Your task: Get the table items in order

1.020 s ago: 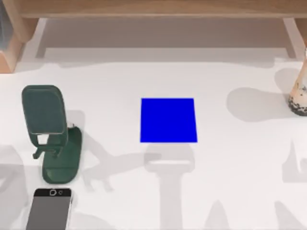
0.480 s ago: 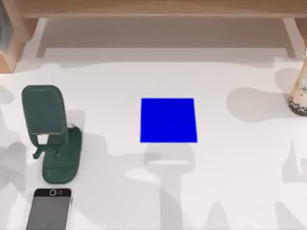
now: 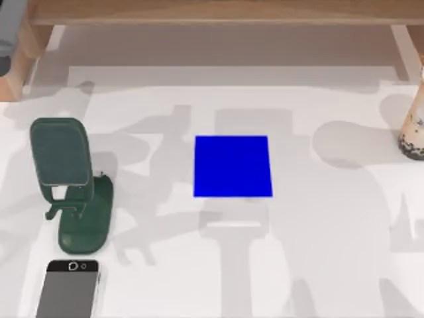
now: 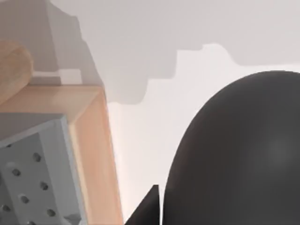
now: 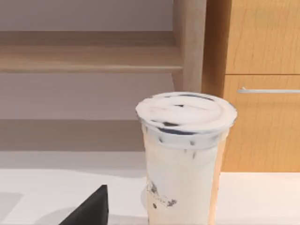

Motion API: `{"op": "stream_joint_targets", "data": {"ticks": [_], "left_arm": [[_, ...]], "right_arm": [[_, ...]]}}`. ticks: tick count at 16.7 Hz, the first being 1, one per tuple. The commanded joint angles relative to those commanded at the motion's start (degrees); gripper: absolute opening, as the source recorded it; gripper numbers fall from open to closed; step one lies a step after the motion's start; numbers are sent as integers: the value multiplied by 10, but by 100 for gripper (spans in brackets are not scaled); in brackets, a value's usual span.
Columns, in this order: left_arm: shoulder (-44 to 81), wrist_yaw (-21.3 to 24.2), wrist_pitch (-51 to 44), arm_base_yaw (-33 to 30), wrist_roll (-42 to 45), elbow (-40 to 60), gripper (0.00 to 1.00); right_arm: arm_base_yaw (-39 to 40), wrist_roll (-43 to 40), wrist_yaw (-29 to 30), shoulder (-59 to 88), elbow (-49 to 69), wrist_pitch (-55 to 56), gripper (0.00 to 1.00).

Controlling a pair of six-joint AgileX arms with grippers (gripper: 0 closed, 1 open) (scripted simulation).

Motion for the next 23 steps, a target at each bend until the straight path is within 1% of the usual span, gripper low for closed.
{"op": "stream_joint_targets", "data": {"ticks": [4, 7, 10, 13, 15, 17, 23], "left_arm": [[113, 5, -24, -125, 185, 120, 0], [191, 13, -32, -217, 296, 181, 0], [257, 23, -33, -299, 378, 218, 0], [304, 32, -31, -360, 430, 235, 0], [322, 36, -29, -385, 449, 239, 0], [330, 37, -28, -396, 457, 240, 0], [330, 37, -26, -394, 457, 238, 0]], "right_arm": [[0, 0, 0, 0, 0, 0, 100], [0, 0, 0, 0, 0, 0, 100], [0, 0, 0, 0, 0, 0, 100], [0, 0, 0, 0, 0, 0, 100], [0, 0, 0, 0, 0, 0, 100], [0, 0, 0, 0, 0, 0, 100], [0, 0, 0, 0, 0, 0, 100]]}}
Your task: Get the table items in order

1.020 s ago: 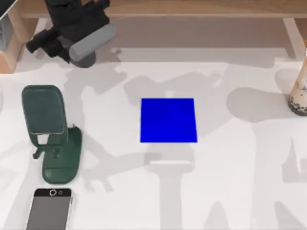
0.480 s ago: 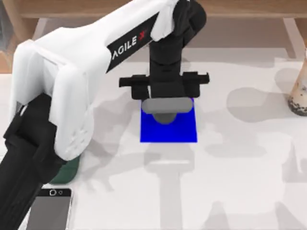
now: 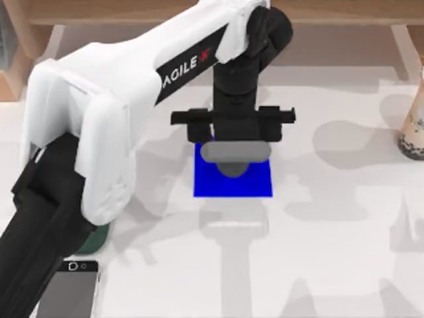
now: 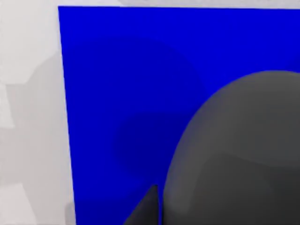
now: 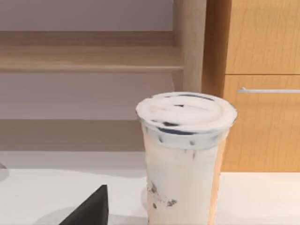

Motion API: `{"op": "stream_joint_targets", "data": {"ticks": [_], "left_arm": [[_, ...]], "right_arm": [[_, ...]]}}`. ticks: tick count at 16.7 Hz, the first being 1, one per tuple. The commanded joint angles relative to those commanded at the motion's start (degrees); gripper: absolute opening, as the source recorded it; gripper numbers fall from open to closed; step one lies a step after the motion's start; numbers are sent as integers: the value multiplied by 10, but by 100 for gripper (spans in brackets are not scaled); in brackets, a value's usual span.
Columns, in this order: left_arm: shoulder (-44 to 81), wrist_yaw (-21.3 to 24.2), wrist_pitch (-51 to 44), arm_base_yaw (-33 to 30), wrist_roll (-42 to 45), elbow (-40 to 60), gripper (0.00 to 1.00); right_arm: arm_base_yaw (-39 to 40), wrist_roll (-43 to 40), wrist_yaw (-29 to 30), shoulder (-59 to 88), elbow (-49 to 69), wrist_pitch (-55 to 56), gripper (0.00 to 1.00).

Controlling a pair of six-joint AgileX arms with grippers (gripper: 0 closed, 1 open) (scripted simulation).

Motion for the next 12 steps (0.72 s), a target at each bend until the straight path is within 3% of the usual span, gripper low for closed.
{"op": "stream_joint_targets", "data": {"ticks": [8, 12], "left_arm": [[-1, 0, 22, -2, 0, -22, 0], [-1, 0, 22, -2, 0, -22, 30]], "right_arm": [[0, 0, 0, 0, 0, 0, 100], [0, 0, 0, 0, 0, 0, 100]]}}
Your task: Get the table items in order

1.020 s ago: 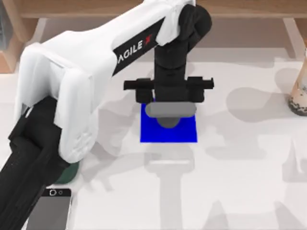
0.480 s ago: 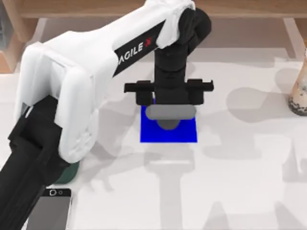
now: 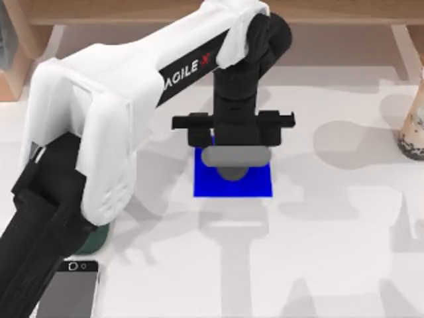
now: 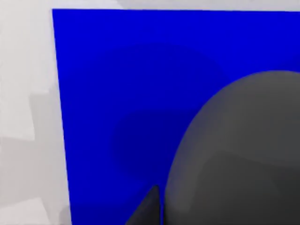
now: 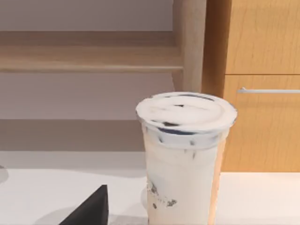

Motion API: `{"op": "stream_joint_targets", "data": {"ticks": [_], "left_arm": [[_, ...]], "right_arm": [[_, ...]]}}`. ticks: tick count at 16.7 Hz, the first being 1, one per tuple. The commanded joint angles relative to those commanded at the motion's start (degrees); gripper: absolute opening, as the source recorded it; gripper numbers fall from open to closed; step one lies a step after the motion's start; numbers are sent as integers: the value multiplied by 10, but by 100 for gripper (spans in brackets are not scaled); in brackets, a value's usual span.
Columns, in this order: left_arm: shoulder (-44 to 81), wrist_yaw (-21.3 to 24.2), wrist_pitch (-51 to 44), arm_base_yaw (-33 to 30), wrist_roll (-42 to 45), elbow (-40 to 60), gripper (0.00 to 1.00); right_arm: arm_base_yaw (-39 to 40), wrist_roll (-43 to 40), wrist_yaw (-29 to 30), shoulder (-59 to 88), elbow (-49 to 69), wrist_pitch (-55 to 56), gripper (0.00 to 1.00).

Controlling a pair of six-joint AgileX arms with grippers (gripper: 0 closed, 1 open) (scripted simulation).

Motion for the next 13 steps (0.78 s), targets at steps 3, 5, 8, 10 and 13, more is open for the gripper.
{"op": "stream_joint_targets", "data": {"ticks": [3, 5, 8, 10, 13], "left_arm": [[0, 0, 0, 0, 0, 0, 53], [0, 0, 0, 0, 0, 0, 68], [0, 0, 0, 0, 0, 0, 90], [0, 0, 0, 0, 0, 0, 100], [0, 0, 0, 0, 0, 0, 100]], "right_arm": [[0, 0, 0, 0, 0, 0, 100], [0, 0, 0, 0, 0, 0, 100], [0, 0, 0, 0, 0, 0, 100], [0, 0, 0, 0, 0, 0, 100], [0, 0, 0, 0, 0, 0, 100]]}}
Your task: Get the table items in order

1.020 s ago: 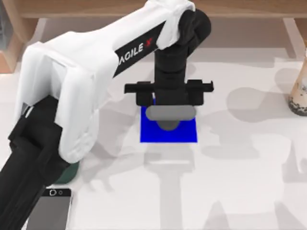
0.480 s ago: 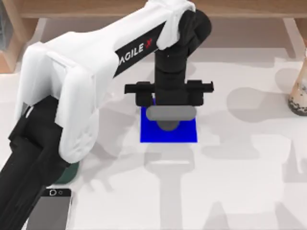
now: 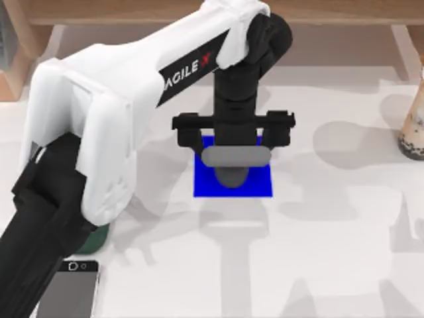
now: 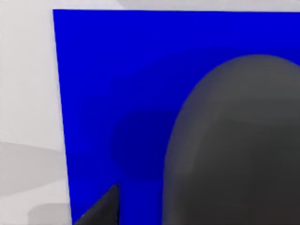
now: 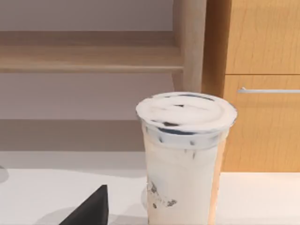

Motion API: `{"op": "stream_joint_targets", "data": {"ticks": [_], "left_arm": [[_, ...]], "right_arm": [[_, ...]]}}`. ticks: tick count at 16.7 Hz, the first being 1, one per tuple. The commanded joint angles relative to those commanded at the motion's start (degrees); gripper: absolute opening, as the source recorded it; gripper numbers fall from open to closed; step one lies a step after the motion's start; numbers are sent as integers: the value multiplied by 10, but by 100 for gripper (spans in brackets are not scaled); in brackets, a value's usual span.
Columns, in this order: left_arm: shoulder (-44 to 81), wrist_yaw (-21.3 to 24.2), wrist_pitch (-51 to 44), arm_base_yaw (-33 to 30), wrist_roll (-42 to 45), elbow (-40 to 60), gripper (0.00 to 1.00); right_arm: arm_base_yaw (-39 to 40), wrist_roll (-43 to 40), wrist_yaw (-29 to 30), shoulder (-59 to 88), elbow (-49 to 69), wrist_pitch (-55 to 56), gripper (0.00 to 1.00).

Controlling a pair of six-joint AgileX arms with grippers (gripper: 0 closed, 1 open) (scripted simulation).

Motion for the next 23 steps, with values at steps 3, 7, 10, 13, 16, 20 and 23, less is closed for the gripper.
{"op": "stream_joint_targets", "data": {"ticks": [3, 7, 10, 13, 16, 20, 23], "left_arm": [[0, 0, 0, 0, 0, 0, 100], [-5, -1, 0, 0, -5, -3, 100], [-40, -7, 4, -7, -55, -35, 100], [-104, -15, 8, -19, -160, -98, 100], [-186, -24, 12, -34, -310, -183, 100], [-316, -32, 25, -45, -562, -318, 100], [-421, -33, 43, -43, -775, -429, 100]], "right_arm": [[0, 0, 0, 0, 0, 0, 100], [0, 0, 0, 0, 0, 0, 100], [0, 0, 0, 0, 0, 0, 100], [0, 0, 0, 0, 0, 0, 100], [0, 0, 0, 0, 0, 0, 100], [0, 0, 0, 0, 0, 0, 100], [0, 0, 0, 0, 0, 0, 100]]}}
